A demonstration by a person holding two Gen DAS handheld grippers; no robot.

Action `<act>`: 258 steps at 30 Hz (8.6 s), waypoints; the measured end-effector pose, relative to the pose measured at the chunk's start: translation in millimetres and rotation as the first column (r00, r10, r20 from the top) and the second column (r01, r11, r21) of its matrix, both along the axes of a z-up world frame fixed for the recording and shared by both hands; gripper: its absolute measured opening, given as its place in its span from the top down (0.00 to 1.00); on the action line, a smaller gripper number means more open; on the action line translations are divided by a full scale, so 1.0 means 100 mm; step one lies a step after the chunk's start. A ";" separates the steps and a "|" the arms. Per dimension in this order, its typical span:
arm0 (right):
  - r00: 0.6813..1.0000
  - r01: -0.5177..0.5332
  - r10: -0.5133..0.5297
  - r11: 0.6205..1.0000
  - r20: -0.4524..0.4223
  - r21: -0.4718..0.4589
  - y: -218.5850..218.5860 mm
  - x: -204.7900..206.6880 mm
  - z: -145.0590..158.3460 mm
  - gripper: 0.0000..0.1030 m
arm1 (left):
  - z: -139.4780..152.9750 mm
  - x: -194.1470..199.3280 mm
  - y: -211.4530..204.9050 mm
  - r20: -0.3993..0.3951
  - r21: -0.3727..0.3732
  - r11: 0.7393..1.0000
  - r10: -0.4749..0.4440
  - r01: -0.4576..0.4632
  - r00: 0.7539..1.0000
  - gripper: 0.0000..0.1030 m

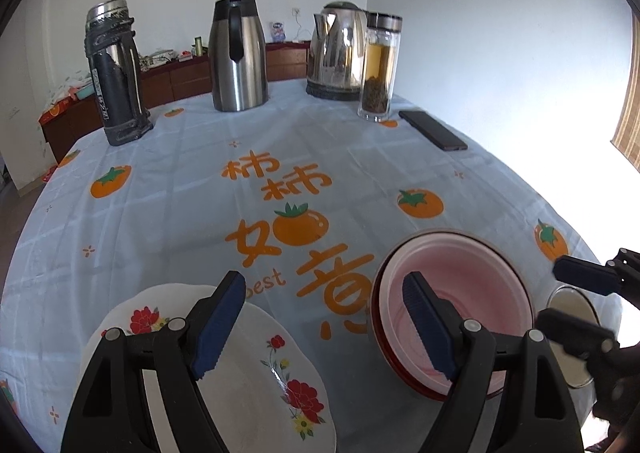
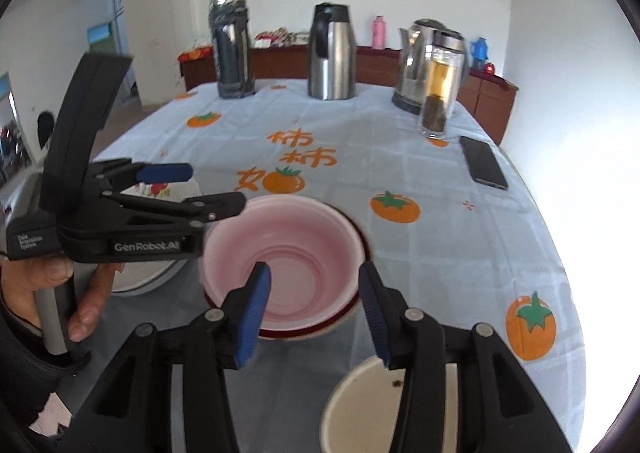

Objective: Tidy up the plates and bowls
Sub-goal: 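Open both grippers and move them to the white enamel bowl rim, then close both grippers on the white enamel bowl rim, then lift the white enamel bowl with both grippers over the pink bowl, then lower the white enamel bowl into the pink bowl with both grippers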

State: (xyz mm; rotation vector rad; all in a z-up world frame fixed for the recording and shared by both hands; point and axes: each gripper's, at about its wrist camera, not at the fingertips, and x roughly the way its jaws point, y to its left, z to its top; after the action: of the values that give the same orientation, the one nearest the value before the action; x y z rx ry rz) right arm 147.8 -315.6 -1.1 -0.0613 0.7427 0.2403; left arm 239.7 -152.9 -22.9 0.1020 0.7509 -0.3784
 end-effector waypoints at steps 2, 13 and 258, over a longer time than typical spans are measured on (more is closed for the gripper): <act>0.999 0.049 -0.049 0.998 0.014 0.026 -0.17 -0.10 0.05 0.55 | 0.04 -0.03 0.02 0.028 -0.014 1.000 0.013 -0.012 1.000 0.20; 0.974 0.226 -0.227 0.971 0.006 0.084 -0.98 -0.68 0.03 0.61 | 0.39 -0.71 -0.09 0.135 -0.028 0.999 0.045 -0.042 0.990 0.20; 1.000 -0.013 0.011 0.992 0.015 0.125 -0.20 0.18 -0.20 0.83 | -0.01 -0.56 -0.40 -0.051 -0.025 0.990 0.137 -0.138 0.989 0.71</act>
State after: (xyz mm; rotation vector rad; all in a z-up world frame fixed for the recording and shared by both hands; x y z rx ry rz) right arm 165.5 -335.2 -21.0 0.0514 0.7122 0.2975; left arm 183.8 -193.2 -23.7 0.0142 0.7963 -0.2610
